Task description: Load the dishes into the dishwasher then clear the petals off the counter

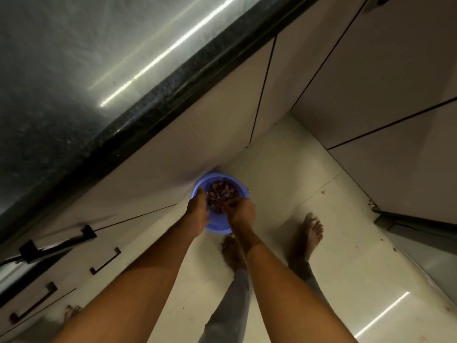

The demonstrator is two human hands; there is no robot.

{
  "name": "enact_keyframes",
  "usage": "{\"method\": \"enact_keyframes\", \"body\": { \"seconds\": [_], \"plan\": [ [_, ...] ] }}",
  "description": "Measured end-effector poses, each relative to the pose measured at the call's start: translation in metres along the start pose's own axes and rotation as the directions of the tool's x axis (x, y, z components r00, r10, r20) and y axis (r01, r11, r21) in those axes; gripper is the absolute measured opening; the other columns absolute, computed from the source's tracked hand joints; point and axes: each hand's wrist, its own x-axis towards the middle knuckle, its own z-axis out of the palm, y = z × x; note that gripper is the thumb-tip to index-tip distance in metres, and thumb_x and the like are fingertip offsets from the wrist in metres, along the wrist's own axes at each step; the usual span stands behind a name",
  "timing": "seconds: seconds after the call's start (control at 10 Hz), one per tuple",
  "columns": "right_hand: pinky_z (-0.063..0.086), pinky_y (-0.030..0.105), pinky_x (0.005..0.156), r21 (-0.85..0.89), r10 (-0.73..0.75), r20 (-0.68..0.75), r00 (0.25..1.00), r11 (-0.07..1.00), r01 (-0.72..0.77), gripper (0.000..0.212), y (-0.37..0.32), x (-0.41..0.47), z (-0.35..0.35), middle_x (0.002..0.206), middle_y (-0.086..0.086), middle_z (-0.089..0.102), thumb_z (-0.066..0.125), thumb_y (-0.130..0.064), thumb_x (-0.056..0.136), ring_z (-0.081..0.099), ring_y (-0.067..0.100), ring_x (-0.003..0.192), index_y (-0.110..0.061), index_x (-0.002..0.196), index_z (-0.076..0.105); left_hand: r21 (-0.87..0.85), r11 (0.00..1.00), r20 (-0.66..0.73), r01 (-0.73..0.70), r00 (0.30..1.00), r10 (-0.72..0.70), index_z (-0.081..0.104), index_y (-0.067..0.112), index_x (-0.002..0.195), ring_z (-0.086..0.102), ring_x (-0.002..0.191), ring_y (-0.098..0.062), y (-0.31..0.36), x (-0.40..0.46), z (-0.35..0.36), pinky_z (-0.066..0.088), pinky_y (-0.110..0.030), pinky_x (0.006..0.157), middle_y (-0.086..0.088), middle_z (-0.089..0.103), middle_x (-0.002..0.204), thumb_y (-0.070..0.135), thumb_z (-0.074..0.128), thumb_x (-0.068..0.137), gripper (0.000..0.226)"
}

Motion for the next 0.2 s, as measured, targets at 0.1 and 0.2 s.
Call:
{"method": "enact_keyframes", "body": {
  "seconds": [0.1, 0.2],
  "plan": [
    [0.036, 0.019, 0.071, -0.013, -0.066, 0.087, 0.994, 0.998, 0.068, 0.026, -0.0039, -0.0015, -0.0019, 0.107, 0.012, 0.077, 0.067, -0.024, 0.088, 0.068, 0.026, 0.103, -0.01, 0.106, 0.08, 0.074, 0.997, -0.035, 0.004, 0.999, -0.001, 0.039, 0.01, 0.153, 0.043, 0.139, -0.038, -0.0049, -0.0005, 0.0008, 0.038, -0.055, 0.11, -0.013, 0.041, 0.156, 0.051, 0.038, 0.106, 0.062],
    [0.044, 0.028, 0.084, -0.039, -0.072, 0.133, 0.988, 0.996, 0.078, 0.029, -0.0037, -0.0029, 0.0012, 0.116, 0.014, 0.075, 0.064, -0.027, 0.096, 0.067, 0.031, 0.112, -0.012, 0.117, 0.077, 0.069, 0.998, -0.043, -0.006, 0.999, 0.009, 0.043, 0.01, 0.151, 0.045, 0.138, -0.034, -0.0116, -0.0082, 0.003, 0.04, -0.05, 0.104, -0.012, 0.045, 0.154, 0.044, 0.039, 0.108, 0.055]
  ]
}}
